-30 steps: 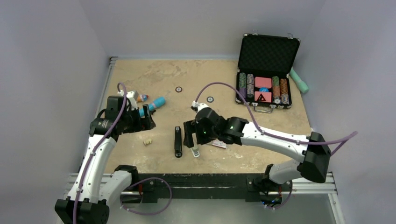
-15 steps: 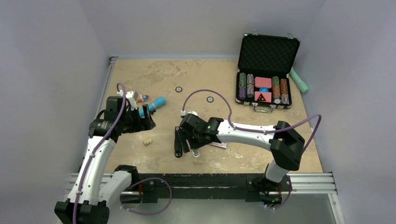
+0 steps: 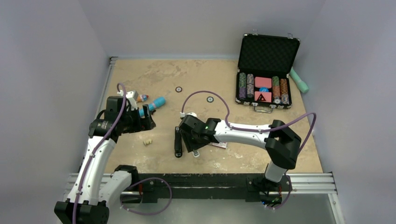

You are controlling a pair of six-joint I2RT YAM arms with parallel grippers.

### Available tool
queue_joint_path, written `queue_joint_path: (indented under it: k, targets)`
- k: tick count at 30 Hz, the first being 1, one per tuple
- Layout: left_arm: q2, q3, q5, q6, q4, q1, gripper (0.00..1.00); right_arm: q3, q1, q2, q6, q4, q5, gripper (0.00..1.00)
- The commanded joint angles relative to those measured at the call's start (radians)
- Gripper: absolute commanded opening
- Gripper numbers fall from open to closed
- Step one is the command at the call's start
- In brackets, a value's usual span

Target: Unload the staples from the stapler

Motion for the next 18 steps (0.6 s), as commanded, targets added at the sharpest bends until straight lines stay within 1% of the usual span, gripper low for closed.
queue_joint_path:
  k: [1,6,8,10,13,15,18]
  targets:
    - [-0.011,-0.001,0.009,0.002,0.029,-0.004,0.94,-0.001,0.002,0.008,-0.003,0.0,0.036,0.51]
    - [-0.016,0.0,0.006,0.002,0.029,-0.004,0.94,-0.013,0.003,0.016,-0.012,0.007,0.036,0.5]
    - [-0.017,0.0,0.001,-0.001,0.027,-0.004,0.96,-0.013,0.003,0.012,-0.011,0.005,0.039,0.48]
    - [-0.017,0.0,-0.005,-0.003,0.026,-0.005,1.0,-0.009,0.003,0.008,-0.016,0.001,0.043,0.42]
    - [-0.014,0.001,-0.008,-0.006,0.022,-0.004,1.0,0.009,0.003,0.004,-0.026,-0.02,0.051,0.31]
    - [-0.015,0.001,-0.01,-0.006,0.022,-0.004,1.0,0.022,0.002,-0.007,-0.035,-0.036,0.055,0.2]
    - [-0.017,0.0,-0.008,-0.006,0.024,-0.004,1.0,0.052,0.002,-0.03,-0.043,-0.071,0.068,0.09]
